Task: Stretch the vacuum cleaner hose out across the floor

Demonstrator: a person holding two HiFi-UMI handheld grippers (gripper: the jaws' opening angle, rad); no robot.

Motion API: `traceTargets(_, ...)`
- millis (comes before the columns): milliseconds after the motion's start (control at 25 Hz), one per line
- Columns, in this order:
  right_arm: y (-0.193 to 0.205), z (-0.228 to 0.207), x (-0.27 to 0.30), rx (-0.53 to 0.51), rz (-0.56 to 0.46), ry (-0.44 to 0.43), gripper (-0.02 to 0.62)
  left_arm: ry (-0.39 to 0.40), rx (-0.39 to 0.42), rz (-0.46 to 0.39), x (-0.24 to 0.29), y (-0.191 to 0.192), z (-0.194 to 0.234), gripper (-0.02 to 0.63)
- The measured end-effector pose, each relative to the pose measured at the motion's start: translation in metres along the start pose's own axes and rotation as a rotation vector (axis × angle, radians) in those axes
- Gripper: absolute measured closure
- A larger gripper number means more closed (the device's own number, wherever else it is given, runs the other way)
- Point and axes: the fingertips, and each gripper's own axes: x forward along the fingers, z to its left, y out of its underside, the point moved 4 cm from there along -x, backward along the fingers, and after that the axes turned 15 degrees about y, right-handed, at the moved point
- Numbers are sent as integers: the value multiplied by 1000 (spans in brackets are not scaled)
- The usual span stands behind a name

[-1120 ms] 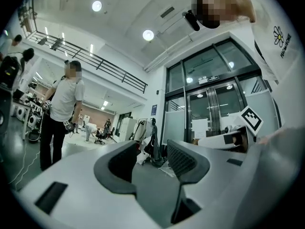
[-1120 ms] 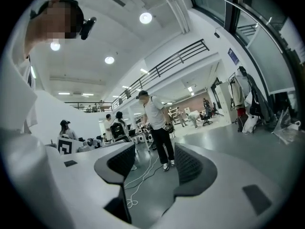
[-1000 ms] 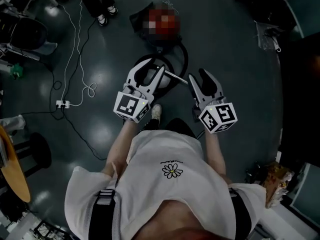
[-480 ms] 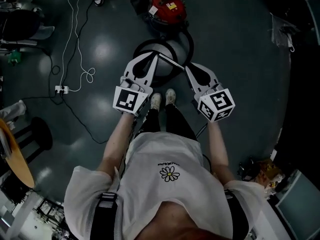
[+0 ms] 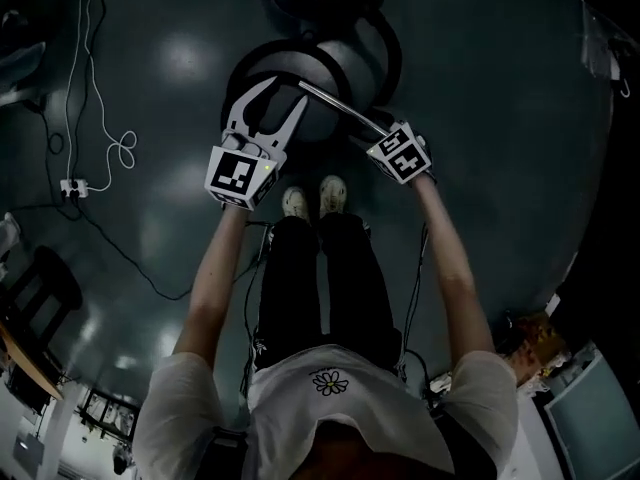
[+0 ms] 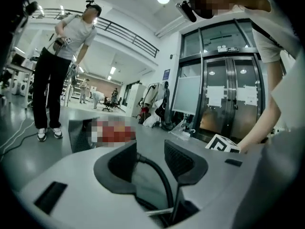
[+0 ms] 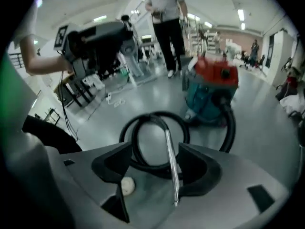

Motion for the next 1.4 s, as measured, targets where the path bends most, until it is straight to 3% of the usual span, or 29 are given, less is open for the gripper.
traceTargets(200, 138, -10, 179, -4, 280, -33, 281, 14, -35, 93, 32, 165, 48, 440)
traceTargets(320, 172, -11, 242, -15, 365, -38, 281, 28, -52, 144, 40, 226, 67, 441)
traceTargets(480, 180, -14, 294, -105, 463, 7, 282, 18, -71, 162, 47, 259, 88, 440)
traceTargets(600, 185, -15, 299, 6, 578, -39, 307, 12, -62, 143, 42, 256, 90, 440)
traceTargets(640, 186, -11, 294, 27, 601, -78, 344, 11, -65, 139, 40, 250, 89, 440)
traceTargets(720, 185, -1, 271, -41, 655, -116, 403, 10, -81, 138, 33, 232, 83, 440)
traceTargets(880, 145, -3, 212, -160, 607, 33, 410, -2, -73, 162, 11, 170, 67, 440)
traceTargets(1040, 50, -13, 109, -251, 474, 164, 410, -22, -68, 154, -29, 66, 27, 440)
traceTargets(1280, -99, -34, -68, -658, 392, 331, 411, -48, -7, 107, -97, -109, -39, 440)
traceTargets(1400, -163, -27, -161, -878, 304, 372, 411, -11, 12, 67, -128, -182, -67, 441)
